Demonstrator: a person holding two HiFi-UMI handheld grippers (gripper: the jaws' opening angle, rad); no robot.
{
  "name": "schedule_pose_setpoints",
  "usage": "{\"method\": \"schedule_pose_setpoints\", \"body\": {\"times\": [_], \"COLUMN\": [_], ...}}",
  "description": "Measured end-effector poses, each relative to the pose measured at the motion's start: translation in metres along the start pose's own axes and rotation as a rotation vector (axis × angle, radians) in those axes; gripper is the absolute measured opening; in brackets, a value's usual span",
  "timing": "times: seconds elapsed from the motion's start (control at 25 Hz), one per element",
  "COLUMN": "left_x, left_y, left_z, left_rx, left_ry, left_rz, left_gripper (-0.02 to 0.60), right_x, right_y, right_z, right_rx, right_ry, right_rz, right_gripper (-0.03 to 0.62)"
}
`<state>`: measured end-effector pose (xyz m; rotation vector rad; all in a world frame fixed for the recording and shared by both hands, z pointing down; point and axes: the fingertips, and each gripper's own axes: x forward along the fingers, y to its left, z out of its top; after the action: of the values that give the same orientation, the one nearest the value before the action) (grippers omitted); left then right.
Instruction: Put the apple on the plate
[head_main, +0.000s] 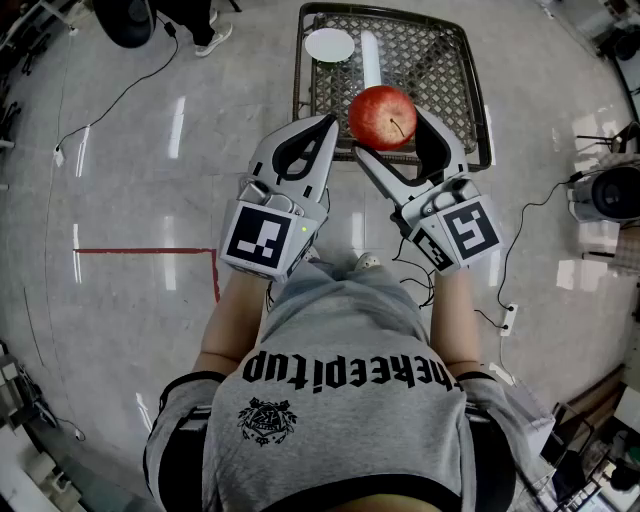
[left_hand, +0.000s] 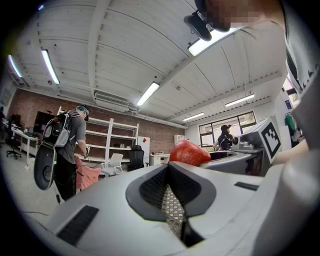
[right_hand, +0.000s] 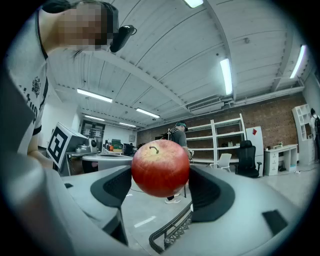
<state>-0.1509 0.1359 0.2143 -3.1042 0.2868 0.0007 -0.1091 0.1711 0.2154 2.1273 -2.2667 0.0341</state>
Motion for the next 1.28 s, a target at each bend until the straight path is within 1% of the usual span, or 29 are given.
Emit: {"method": "schedule_pose_setpoints", "body": {"times": [0.16, 0.32, 0.44, 0.6, 0.8, 0.92, 1.04, 1.16, 1.28], "left_x": [-0.006, -0.011, -0.014, -0.018, -0.018, -0.015, -0.008, 0.005, 0.022], "left_y": [0.003, 0.009, 0.017, 0.023, 0.026, 0.035, 0.04, 0.043, 0.049], "left_z": [0.002, -0.002, -0.001, -0.004, -0.008, -0.011, -0.017, -0.019, -0.017], "left_rx": [0.0, -0.009, 0.004, 0.006, -0.011, -0.015, -0.026, -0.032, -0.01], "left_ry": [-0.01, 0.012, -0.013, -0.012, 0.002, 0.003, 0.04, 0.053, 0.01], "left_rz": [-0.01, -0.022, -0.032, -0.048, -0.055, -0.05, -0.037, -0.014, 0.012], "left_gripper": [0.026, 0.026, 0.026, 0.026, 0.026, 0.026, 0.026, 0.026, 0.026], "right_x": [0.003, 0.009, 0.015, 0.02, 0.021, 0.03, 0.039, 0.046, 0.055], "right_y": [0.006, 0.012, 0.018, 0.023, 0.023, 0.019, 0.011, 0.0, -0.015], "right_z": [0.002, 0.002, 0.002, -0.001, -0.002, -0.005, -0.009, -0.012, -0.014], "right_rx": [-0.002, -0.004, -0.005, -0.004, 0.01, 0.014, 0.013, 0.01, -0.004], "right_ry": [-0.003, -0.009, -0.016, -0.017, -0.01, -0.001, 0.012, 0.03, 0.031], "right_rz": [-0.005, -0.015, -0.024, -0.041, -0.048, -0.045, -0.027, 0.015, 0.043], "right_gripper": [0.348, 0.348, 0.348, 0.348, 0.353, 0.359, 0.362, 0.364, 0.361]}}
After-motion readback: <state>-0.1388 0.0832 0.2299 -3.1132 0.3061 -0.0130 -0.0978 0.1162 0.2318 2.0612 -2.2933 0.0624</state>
